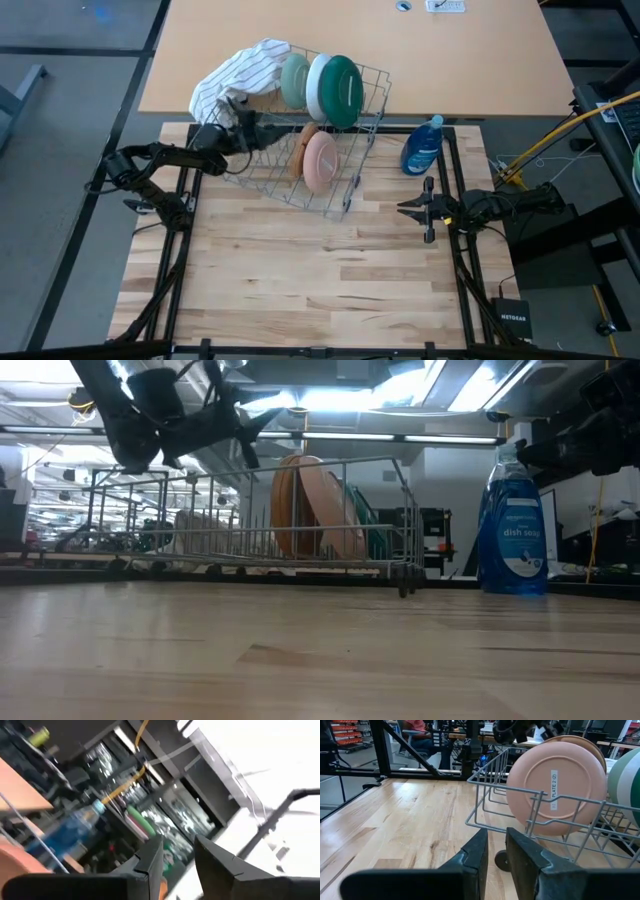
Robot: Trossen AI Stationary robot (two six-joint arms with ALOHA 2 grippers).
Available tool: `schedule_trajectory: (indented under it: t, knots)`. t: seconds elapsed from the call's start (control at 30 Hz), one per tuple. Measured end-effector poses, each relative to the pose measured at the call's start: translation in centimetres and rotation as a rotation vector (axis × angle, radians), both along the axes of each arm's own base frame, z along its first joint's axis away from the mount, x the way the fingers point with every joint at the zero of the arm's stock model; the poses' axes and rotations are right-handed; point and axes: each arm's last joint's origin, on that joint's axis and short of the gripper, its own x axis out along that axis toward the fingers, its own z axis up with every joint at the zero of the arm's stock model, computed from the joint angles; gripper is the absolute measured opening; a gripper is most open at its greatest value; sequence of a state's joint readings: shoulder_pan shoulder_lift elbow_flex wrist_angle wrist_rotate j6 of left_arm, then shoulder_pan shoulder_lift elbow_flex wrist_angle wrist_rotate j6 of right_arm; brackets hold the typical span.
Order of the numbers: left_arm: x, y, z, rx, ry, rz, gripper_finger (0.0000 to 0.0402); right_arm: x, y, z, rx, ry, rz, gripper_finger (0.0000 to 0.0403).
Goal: Sort dishes
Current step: Return to Home Position
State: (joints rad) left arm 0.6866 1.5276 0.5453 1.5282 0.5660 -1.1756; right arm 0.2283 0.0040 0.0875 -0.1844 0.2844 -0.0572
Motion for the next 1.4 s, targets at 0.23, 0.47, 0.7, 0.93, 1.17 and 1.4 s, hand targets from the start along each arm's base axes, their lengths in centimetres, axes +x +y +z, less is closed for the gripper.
schedule_trajectory:
  t: [0.23,0.47,0.7,0.93,1.17,1.4]
  knots:
    - [2.2,-2.7,1.8,0.145,-0.013,-0.213,0.0100,0.0,0.0,0.0,0.000,0.000,0.000,0.0072]
    - [0.0,-2.8,5.3,0.291,-0.058,-0.275,0.0100,0.0,0.0,0.0,0.000,0.000,0.001,0.0072]
    - [-4.4,-1.9,8.1,0.314,0.059,-0.087,0.0100,0.0,0.0,0.0,0.000,0.001,0.001,0.0072]
    - [-9.2,-5.7,9.0,0.396,0.300,0.051,0.0076,0.0,0.0,0.0,0.000,0.000,0.001,0.0072]
    - [-14.0,-11.1,6.7,0.368,0.582,0.258,0.0043,0.0,0.0,0.0,0.000,0.000,0.000,0.0072]
    - [-15.7,-13.2,3.6,0.327,0.535,0.255,0.0030,0.0,0.0,0.0,0.000,0.000,0.001,0.0072]
